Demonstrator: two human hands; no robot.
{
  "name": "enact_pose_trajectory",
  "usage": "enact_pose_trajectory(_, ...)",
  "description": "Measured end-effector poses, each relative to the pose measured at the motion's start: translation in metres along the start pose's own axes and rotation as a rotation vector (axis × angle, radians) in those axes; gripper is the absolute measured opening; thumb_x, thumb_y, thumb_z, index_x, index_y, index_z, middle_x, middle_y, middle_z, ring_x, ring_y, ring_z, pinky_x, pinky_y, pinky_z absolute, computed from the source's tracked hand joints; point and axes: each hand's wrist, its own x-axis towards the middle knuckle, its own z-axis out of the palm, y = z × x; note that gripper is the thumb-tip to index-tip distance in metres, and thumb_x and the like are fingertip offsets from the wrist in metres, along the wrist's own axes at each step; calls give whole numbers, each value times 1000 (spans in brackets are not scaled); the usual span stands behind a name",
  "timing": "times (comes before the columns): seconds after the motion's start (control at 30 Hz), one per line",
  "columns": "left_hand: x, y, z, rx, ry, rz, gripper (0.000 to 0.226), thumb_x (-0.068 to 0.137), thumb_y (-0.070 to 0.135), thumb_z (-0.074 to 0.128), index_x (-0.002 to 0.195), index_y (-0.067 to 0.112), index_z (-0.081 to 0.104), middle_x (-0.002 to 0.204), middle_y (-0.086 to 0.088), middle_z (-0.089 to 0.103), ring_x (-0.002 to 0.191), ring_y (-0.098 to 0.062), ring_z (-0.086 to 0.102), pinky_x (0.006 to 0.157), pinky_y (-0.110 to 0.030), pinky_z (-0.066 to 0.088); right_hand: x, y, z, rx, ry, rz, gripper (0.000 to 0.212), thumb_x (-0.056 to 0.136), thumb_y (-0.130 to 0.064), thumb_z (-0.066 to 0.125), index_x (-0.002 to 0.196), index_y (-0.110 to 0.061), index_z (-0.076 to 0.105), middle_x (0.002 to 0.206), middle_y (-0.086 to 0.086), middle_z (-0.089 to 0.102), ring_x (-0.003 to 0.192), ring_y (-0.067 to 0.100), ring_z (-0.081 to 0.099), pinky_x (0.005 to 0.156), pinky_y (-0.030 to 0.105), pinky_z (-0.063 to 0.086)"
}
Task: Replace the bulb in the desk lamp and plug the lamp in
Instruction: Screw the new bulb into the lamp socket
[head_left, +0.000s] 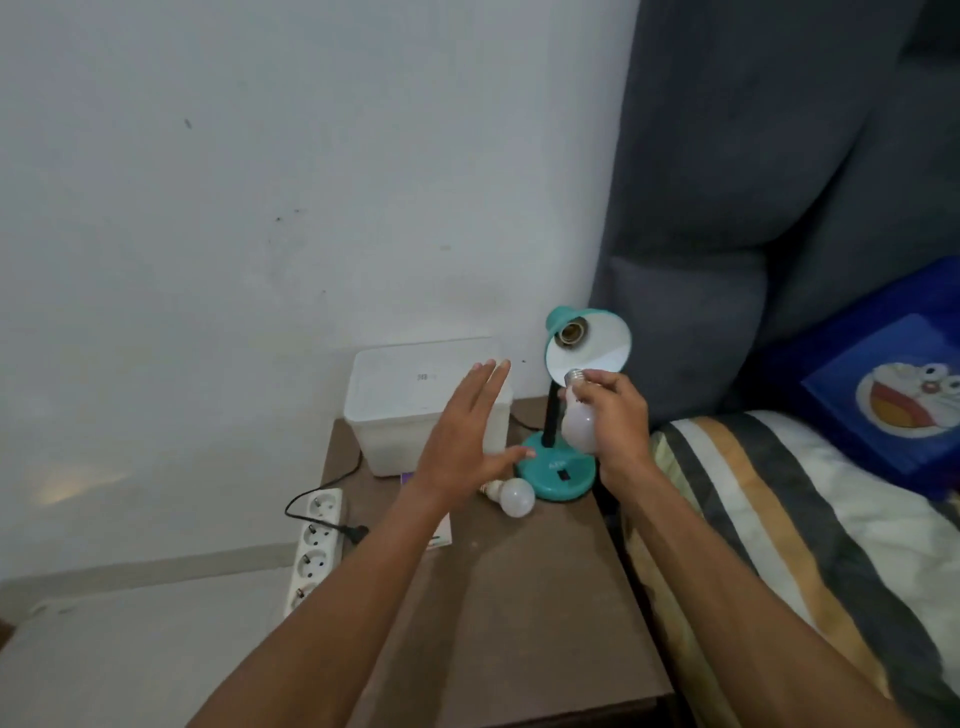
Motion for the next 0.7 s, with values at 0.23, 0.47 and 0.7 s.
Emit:
enact_pose_trajectory(0.23, 73, 17, 18, 33, -121, 139, 124, 72, 47, 89, 163, 13, 11, 171, -6, 13, 158, -18, 8, 125, -34, 23, 24, -32, -18, 66, -15, 39, 29, 66, -20, 65, 95, -18, 70, 104, 6, 65, 104, 34, 62, 76, 56, 59)
enact_pose_trajectory(0.47, 96, 8, 33, 29, -166, 201, 131, 71, 37, 92, 162, 6, 3, 171, -9, 7, 158, -19, 6, 127, -31, 17, 35, -29, -23, -356, -9, -200, 59, 61, -23, 77, 116, -24, 56, 109, -2, 62, 94, 16, 61, 76, 28, 52)
enact_pose_trajectory(0.7, 99, 11, 38, 45, -105, 279, 112, 81, 28, 85, 160, -1, 12, 170, -13, 11, 158, -22, 10, 126, -25, 16, 45, -11, -24, -569, 77, -517, 53, 73, -31, 81, 122, -23, 62, 120, -1, 61, 106, 19, 58, 89, 34, 51)
